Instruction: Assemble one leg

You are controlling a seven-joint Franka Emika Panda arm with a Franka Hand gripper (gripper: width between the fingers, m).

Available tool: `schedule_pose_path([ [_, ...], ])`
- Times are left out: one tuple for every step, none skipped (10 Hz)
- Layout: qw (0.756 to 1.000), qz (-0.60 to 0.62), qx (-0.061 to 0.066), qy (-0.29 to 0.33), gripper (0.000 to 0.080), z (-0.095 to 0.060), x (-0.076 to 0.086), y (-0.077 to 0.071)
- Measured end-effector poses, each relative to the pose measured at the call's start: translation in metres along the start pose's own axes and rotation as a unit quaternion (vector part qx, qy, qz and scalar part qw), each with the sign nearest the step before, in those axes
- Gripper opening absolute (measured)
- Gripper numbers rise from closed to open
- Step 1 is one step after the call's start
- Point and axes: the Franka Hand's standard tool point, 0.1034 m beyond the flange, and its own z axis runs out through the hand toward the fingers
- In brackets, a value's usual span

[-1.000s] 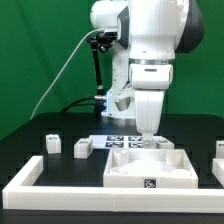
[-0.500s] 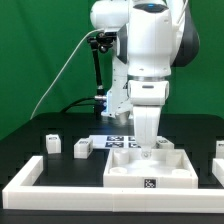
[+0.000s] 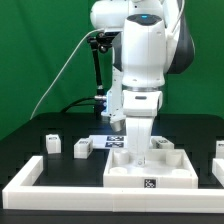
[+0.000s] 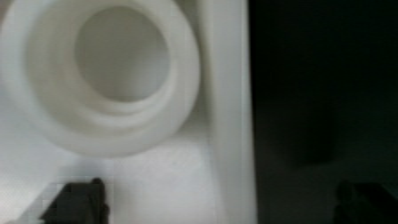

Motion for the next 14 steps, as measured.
schedule_pose_path([
  [1.000, 0.001, 0.005, -0.002, 0.0554, 0.000, -0.001, 0.000],
  [1.000, 0.000, 0.005, -0.002, 0.0418, 0.000, -0.001, 0.000],
  [1.000, 0.000, 0.005, -0.002, 0.0418, 0.000, -0.001, 0.000],
  [1.000, 0.001, 0.005, -0.002, 0.0218, 0.000, -0.001, 0.000],
  [1.000, 0.000, 0.005, -0.002, 0.0075, 0.000, -0.001, 0.000],
  [1.000, 0.000, 0.001, -0.001, 0.0075, -0.001, 0.000, 0.002],
  [1.000, 0.000, 0.000, -0.001, 0.0064, -0.002, 0.000, 0.002],
  [1.000, 0.000, 0.000, -0.001, 0.0064, -0.002, 0.000, 0.002],
  [1.000, 0.001, 0.000, -0.001, 0.0064, -0.002, 0.000, 0.002],
  [1.000, 0.001, 0.000, -0.001, 0.0064, -0.002, 0.000, 0.002],
  [1.000, 0.001, 0.000, -0.001, 0.0064, -0.002, 0.000, 0.003],
  [1.000, 0.000, -0.001, -0.001, 0.0064, -0.002, 0.000, 0.003],
  [1.000, 0.000, -0.001, 0.000, 0.0064, -0.002, 0.000, 0.004],
  [1.000, -0.025, -0.005, 0.001, 0.0064, -0.003, -0.001, 0.011],
])
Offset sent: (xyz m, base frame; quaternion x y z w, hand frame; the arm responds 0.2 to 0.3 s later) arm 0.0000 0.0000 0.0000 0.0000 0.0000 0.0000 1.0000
